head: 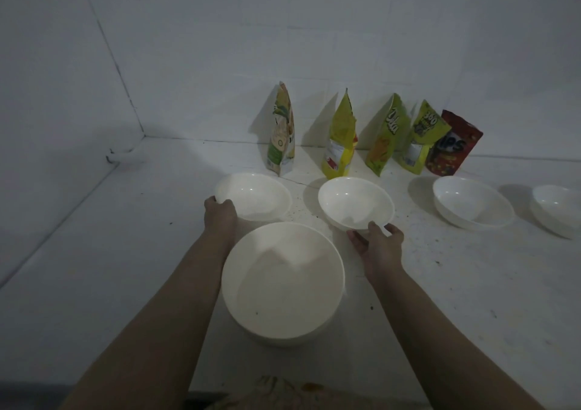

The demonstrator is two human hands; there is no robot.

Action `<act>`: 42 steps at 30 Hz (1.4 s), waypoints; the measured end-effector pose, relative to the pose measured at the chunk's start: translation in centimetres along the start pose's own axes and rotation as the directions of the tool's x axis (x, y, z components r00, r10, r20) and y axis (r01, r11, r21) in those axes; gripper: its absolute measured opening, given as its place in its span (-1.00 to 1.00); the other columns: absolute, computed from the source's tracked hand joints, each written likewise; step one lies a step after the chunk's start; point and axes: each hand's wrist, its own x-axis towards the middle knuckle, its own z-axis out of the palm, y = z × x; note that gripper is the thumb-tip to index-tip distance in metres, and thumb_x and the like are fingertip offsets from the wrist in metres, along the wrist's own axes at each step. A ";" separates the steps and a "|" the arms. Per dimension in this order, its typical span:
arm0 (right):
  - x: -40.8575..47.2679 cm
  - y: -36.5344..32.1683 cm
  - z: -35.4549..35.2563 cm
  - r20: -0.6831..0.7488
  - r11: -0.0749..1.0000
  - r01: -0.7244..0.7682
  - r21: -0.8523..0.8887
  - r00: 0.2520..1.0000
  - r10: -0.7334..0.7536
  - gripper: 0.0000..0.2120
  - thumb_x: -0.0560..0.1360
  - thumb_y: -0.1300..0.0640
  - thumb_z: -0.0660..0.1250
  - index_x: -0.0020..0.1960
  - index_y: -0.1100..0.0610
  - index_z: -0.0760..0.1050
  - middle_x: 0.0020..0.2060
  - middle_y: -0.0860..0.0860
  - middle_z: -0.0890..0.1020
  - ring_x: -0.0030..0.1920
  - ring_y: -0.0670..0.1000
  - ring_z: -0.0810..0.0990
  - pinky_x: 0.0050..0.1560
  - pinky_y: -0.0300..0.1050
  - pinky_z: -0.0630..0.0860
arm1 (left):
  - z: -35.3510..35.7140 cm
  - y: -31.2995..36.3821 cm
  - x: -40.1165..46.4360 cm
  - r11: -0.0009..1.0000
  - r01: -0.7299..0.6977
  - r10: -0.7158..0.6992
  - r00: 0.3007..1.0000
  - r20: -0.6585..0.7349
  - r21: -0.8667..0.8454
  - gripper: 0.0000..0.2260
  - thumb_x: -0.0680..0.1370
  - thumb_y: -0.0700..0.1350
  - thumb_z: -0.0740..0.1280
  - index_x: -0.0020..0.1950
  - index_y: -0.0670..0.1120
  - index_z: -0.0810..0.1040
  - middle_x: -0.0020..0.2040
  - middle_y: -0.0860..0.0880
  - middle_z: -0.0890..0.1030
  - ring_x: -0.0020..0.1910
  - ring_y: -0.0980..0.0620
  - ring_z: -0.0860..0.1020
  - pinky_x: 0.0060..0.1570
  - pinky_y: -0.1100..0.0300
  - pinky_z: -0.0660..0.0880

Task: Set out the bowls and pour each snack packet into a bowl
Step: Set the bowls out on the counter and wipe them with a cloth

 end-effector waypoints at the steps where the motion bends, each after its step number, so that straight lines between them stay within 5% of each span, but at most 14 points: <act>1: 0.0 0.2 -0.1 0.010 1.000 -0.006 0.005 1.000 0.006 -0.50 0.60 0.25 0.27 0.46 0.07 0.16 0.25 0.16 0.37 -0.08 0.08 0.61 -0.21 -0.11 0.63 | -0.2 0.2 -1.0 1.000 -0.019 0.019 1.000 -0.008 0.012 -0.41 0.36 -0.17 0.19 0.42 -0.13 0.33 0.28 -0.24 0.50 0.17 -0.28 0.51 0.19 -0.12 0.50; 3: -0.1 0.6 -0.4 0.033 1.000 -0.011 0.005 0.999 0.011 -0.50 0.60 0.21 0.28 0.47 0.06 0.17 0.24 0.15 0.40 -0.03 0.11 0.62 -0.16 -0.08 0.62 | -0.5 0.1 -2.2 0.996 -0.066 0.066 0.998 -0.007 0.060 -0.45 0.49 -0.26 0.18 0.49 -0.14 0.24 0.32 -0.21 0.45 0.25 -0.25 0.46 0.15 0.07 0.43; 9: -2.0 1.3 -1.3 0.036 0.996 -0.020 -0.085 0.999 0.023 -0.60 0.63 0.14 0.24 0.44 0.08 0.27 0.20 0.11 0.48 -0.03 0.09 0.63 -0.24 -0.16 0.62 | -1.5 -1.0 -3.6 0.987 -0.157 0.155 0.985 0.070 0.025 -0.42 0.58 -0.23 0.20 0.57 -0.13 0.09 0.42 -0.10 0.36 0.29 -0.11 0.42 0.04 0.19 0.36; 12: -3.4 1.6 -2.1 0.060 0.975 0.009 -0.222 0.998 0.004 -0.76 0.62 0.11 0.24 0.28 0.07 0.44 0.16 0.08 0.55 -0.02 0.09 0.63 -0.19 -0.14 0.60 | -2.6 -2.2 -5.3 0.978 -0.207 0.207 0.974 0.095 -0.014 -0.62 0.60 -0.23 0.18 0.42 -0.04 0.33 0.25 0.00 0.48 0.23 -0.06 0.43 -0.04 0.27 0.40; 14: -4.9 1.7 -2.4 0.154 0.947 0.085 -0.309 0.987 -0.038 -0.82 0.63 0.07 0.21 0.16 0.05 0.53 0.13 0.02 0.62 0.04 0.08 0.65 -0.08 -0.12 0.60 | -3.4 -3.4 -6.2 0.974 -0.220 0.225 0.970 0.097 -0.060 -0.70 0.62 -0.21 0.18 0.26 0.13 0.32 0.17 0.08 0.45 0.20 0.05 0.47 0.12 0.31 0.43; 19: -8.8 1.5 -2.1 0.370 0.841 0.321 -0.436 0.915 -0.157 -0.70 0.68 0.01 0.07 0.18 -0.03 0.57 0.06 -0.24 0.65 0.04 -0.26 0.62 -0.12 -0.41 0.55 | -5.1 -5.1 -8.9 0.956 -0.267 0.280 0.955 0.097 -0.125 -0.74 0.63 -0.23 0.22 0.32 -0.12 0.46 0.09 0.14 0.55 -0.11 0.47 0.56 -0.07 0.40 0.52; 22: -10.1 1.8 -2.1 0.467 0.825 0.392 -0.407 0.866 -0.181 -0.70 0.68 0.06 0.08 0.27 0.00 0.53 0.11 -0.26 0.62 0.10 -0.27 0.57 -0.10 -0.52 0.48 | -5.3 -5.3 -10.3 0.930 -0.366 0.363 0.912 0.190 -0.024 -0.74 0.57 -0.15 0.27 0.22 -0.15 0.59 -0.01 0.17 0.67 0.01 0.28 0.61 0.03 0.27 0.54; 25: -10.3 2.0 -2.1 0.488 0.838 0.394 -0.377 0.854 -0.182 -0.73 0.66 0.13 0.14 0.28 -0.01 0.52 0.11 -0.26 0.61 0.11 -0.25 0.58 -0.08 -0.45 0.51 | -4.8 -4.8 -12.0 0.885 -0.455 0.419 0.872 0.254 0.103 -0.66 0.28 0.16 0.30 0.04 0.18 0.51 0.10 0.08 0.58 0.14 -0.01 0.54 0.12 0.06 0.44; 29: -9.4 1.6 -2.2 0.408 0.899 0.281 -0.335 0.904 -0.130 -0.73 0.62 0.19 0.16 0.19 0.01 0.59 0.09 -0.13 0.66 0.10 -0.11 0.62 0.02 -0.14 0.57 | -3.2 -3.8 -12.7 0.879 -0.420 0.354 0.893 0.278 0.228 -0.81 0.48 -0.19 0.43 0.06 0.00 0.58 -0.02 0.10 0.62 -0.06 0.18 0.57 -0.06 0.23 0.44; 31: -8.7 1.0 -2.5 0.387 0.914 0.238 -0.328 0.917 -0.099 -0.73 0.62 0.21 0.17 0.19 0.05 0.60 0.09 -0.09 0.68 0.09 -0.06 0.64 0.04 -0.09 0.61 | -2.2 -2.4 -13.2 0.971 -0.239 0.227 0.931 0.287 0.007 -0.83 0.59 -0.25 0.26 -0.09 -0.06 0.62 -0.22 0.16 0.68 -0.27 0.30 0.59 -0.25 0.32 0.51; 33: -7.8 0.4 -3.1 0.376 0.923 0.195 -0.330 0.925 -0.061 -0.74 0.61 0.21 0.19 0.19 0.07 0.60 0.06 -0.07 0.69 0.05 -0.05 0.66 0.00 -0.14 0.62 | -1.3 -1.3 -13.8 0.987 -0.079 0.127 0.921 0.368 -0.142 -0.73 0.61 -0.15 0.18 -0.11 -0.01 0.67 -0.18 0.09 0.72 -0.18 0.17 0.66 -0.19 0.27 0.55; 36: -6.2 -0.6 -4.5 0.319 0.896 0.157 -0.416 0.948 -0.018 -0.79 0.58 0.17 0.28 0.15 0.03 0.61 -0.04 -0.12 0.70 -0.04 -0.06 0.67 -0.14 -0.19 0.59 | 0.5 0.1 -14.1 0.981 -0.194 0.185 0.890 0.417 -0.020 -0.75 0.61 -0.05 0.17 0.00 0.05 0.67 0.03 0.04 0.70 0.08 0.04 0.63 0.14 0.04 0.51; 39: -5.4 -1.3 -5.7 0.284 0.790 0.228 -0.570 0.956 -0.071 -0.80 0.56 0.18 0.30 0.14 -0.01 0.59 0.02 -0.15 0.65 -0.04 -0.17 0.63 -0.28 -0.37 0.53 | 2.6 1.1 -14.5 0.933 -0.333 0.235 0.848 0.475 0.133 -0.75 0.59 -0.02 0.16 0.00 0.05 0.65 0.07 0.03 0.68 0.12 -0.01 0.59 0.24 -0.05 0.46; 42: -5.6 -2.0 -6.1 0.297 0.644 0.347 -0.682 0.936 -0.189 -0.79 0.59 0.14 0.23 0.08 -0.07 0.60 0.00 -0.25 0.62 0.00 -0.25 0.57 -0.17 -0.38 0.42 | 4.3 1.9 -15.5 0.930 -0.321 0.209 0.860 0.465 0.176 -0.74 0.58 -0.03 0.17 0.04 0.05 0.67 0.02 0.12 0.65 0.03 0.13 0.57 0.07 0.21 0.45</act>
